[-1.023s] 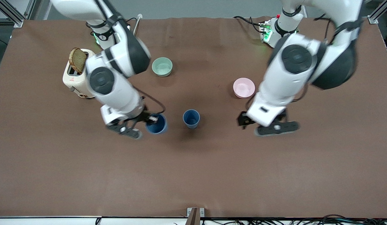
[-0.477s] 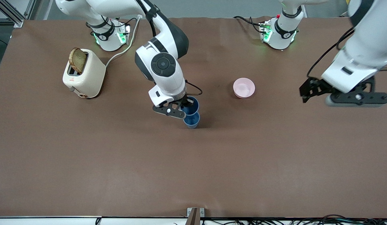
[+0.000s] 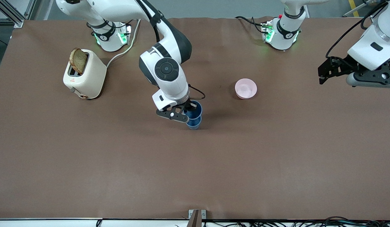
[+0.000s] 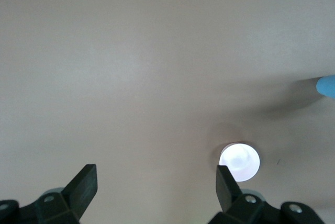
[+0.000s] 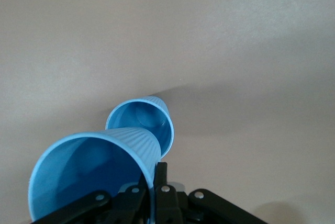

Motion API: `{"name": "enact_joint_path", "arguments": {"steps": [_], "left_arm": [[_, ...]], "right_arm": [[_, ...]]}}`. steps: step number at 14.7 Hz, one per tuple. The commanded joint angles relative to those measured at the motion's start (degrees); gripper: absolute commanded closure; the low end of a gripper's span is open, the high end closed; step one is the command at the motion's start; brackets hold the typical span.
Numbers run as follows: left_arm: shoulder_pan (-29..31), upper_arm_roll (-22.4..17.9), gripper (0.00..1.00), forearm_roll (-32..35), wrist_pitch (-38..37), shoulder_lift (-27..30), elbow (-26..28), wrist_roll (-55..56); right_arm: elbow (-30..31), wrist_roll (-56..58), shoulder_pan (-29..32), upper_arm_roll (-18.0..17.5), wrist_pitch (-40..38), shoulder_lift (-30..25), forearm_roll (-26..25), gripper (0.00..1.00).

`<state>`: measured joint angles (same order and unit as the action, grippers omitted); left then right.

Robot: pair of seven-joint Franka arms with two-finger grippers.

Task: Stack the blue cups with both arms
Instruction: 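Lower the right cup into the placed cup while the left gripper withdraws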

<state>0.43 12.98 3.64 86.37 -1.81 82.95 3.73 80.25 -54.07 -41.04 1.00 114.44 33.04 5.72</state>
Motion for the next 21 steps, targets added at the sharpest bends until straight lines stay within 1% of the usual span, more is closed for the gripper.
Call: {"name": "enact_joint_path", "arguments": {"steps": [1,4,9,10,11,14,17,19,20,21], "left_arm": [[-3.76,-3.92,0.00,-1.36,3.36,6.99,10.20,-0.83],[-3.59,-3.92,0.00,-1.36,3.10,7.78,10.30,-0.83],[-3.50,-3.48,0.00,-1.36,2.92,7.26,9.95,-0.91],[-3.42,-3.40,0.00,-2.40,2.92,7.17,10.04,0.39],[-3.16,-3.57,0.00,-4.94,2.92,7.26,10.04,2.15],[-2.28,-3.83,0.00,-5.23,2.92,7.08,9.77,2.17],[-1.83,-4.36,0.00,-4.70,2.84,5.59,7.32,2.16],[-1.92,-4.36,0.00,-3.65,2.84,5.06,6.53,2.78],[-1.84,-4.36,0.00,-3.56,2.83,4.80,6.26,2.78],[-1.75,-4.36,0.00,-3.56,2.66,4.80,6.34,2.78]], "right_arm": [[0.44,-0.33,-1.14,0.23,0.87,0.54,0.52,0.98],[0.44,-0.24,-1.06,0.23,1.31,1.15,0.43,0.98],[0.35,0.37,-0.18,0.23,2.27,1.77,0.43,0.98],[0.35,0.46,0.00,0.23,2.28,1.77,0.43,0.98],[0.26,0.55,0.17,0.32,2.28,1.77,0.34,0.98],[0.26,0.81,1.05,0.32,2.36,2.03,0.08,0.98],[0.52,0.46,-0.18,0.32,4.55,2.91,0.08,0.98],[0.52,0.20,-0.44,0.32,4.39,3.09,0.17,0.98],[0.52,0.37,-0.44,0.32,4.47,3.17,0.17,0.93],[0.44,0.89,-0.27,0.32,4.47,3.26,0.17,0.80]]}}
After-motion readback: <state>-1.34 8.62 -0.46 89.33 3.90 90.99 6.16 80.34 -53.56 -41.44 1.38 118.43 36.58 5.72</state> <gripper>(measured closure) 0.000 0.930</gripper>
